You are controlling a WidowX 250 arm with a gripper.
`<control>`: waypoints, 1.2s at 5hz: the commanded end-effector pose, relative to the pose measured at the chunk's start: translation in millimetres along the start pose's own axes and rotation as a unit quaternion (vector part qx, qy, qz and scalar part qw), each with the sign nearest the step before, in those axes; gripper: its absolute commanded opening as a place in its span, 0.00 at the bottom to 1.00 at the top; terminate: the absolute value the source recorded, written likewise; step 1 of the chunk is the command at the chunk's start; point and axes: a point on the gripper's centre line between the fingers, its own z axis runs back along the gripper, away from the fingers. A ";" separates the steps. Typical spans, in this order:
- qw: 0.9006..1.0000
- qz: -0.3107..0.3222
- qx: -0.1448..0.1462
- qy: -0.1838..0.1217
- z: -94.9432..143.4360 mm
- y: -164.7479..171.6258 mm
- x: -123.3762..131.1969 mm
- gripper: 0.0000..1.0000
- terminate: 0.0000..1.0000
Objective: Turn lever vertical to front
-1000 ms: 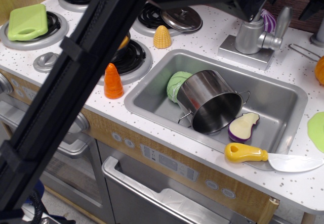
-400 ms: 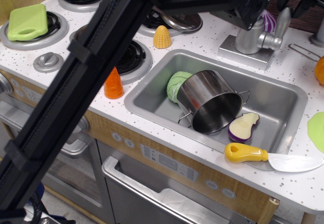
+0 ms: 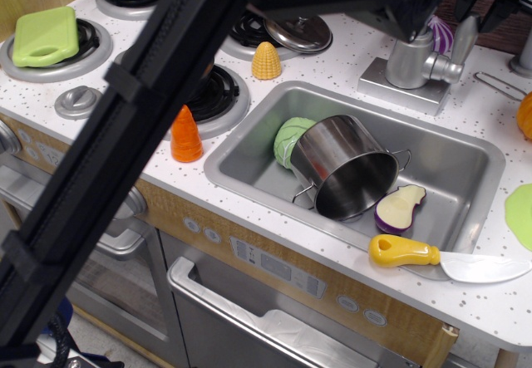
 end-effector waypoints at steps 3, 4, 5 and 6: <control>0.998 0.057 -0.030 -0.002 32.8 -19.0 -34.2 0.00 0.00; 0.997 0.064 -0.041 0.003 24.5 -24.5 -40.4 0.00 0.00; 0.995 0.069 -0.064 0.013 11.4 -29.4 -44.6 0.00 0.00; 0.994 0.070 -0.083 0.022 1.2 -31.7 -45.7 0.00 0.00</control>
